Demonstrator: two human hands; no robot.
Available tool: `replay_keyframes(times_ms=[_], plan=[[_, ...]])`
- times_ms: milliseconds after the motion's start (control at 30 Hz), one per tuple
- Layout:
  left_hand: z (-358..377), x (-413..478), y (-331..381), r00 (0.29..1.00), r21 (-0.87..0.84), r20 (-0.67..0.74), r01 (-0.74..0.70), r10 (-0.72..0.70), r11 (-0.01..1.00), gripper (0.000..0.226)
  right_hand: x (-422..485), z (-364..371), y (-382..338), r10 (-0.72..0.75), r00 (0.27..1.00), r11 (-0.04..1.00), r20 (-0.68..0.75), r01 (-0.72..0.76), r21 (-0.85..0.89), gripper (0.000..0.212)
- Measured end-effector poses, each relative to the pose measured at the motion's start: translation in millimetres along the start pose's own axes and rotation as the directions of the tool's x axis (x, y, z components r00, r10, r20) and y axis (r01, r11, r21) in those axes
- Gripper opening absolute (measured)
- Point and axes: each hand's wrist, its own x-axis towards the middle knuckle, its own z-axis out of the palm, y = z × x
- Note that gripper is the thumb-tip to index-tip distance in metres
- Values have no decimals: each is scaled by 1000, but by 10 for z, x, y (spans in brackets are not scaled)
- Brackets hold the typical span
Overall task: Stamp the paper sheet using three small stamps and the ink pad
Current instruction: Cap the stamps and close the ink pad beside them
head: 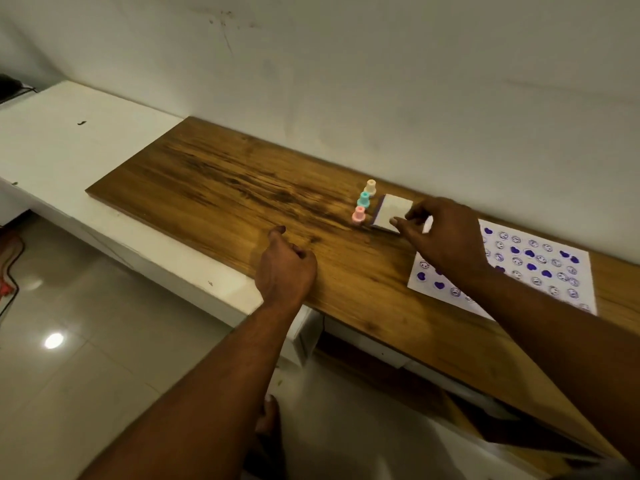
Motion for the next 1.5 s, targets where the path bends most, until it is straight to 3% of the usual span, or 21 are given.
replay_keyframes(times_ms=[100, 167, 233, 333, 367, 433, 533, 767, 1500], plan=[[30, -97, 89, 989, 10, 8, -147, 147, 989, 60, -263, -317, 378, 69, 998, 991, 15, -67, -115, 48], [104, -202, 184, 948, 88, 24, -319, 318, 944, 53, -385, -549, 663, 151, 988, 975, 33, -143, -171, 50], [230, -341, 329, 862, 152, 108, -507, 495, 849, 52, -492, -777, 961, 220, 975, 956, 33, -208, -208, 51], [489, -613, 568, 652, 153, 313, -752, 690, 641, 50, -661, -1029, 1360, 321, 944, 912, 74, -287, -293, 53], [575, -705, 632, 588, 158, 378, -802, 715, 576, 50, -715, -1083, 1475, 350, 933, 899, 86, -309, -311, 57], [697, -845, 701, 539, 193, 467, -836, 702, 514, 55, -798, -1130, 1654, 366, 926, 895, 96, -322, -307, 66], [786, -964, 822, 541, 252, 524, -836, 658, 487, 61, -917, -1212, 1903, 368, 923, 901, 115, -323, -289, 72], [756, -894, 869, 587, 309, 569, -802, 576, 512, 49, -1021, -1221, 2061, 331, 929, 913, 163, -272, -302, 70], [705, -894, 851, 619, 333, 591, -771, 516, 543, 52, -1034, -1269, 1980, 366, 904, 912, 222, -300, -282, 81]])
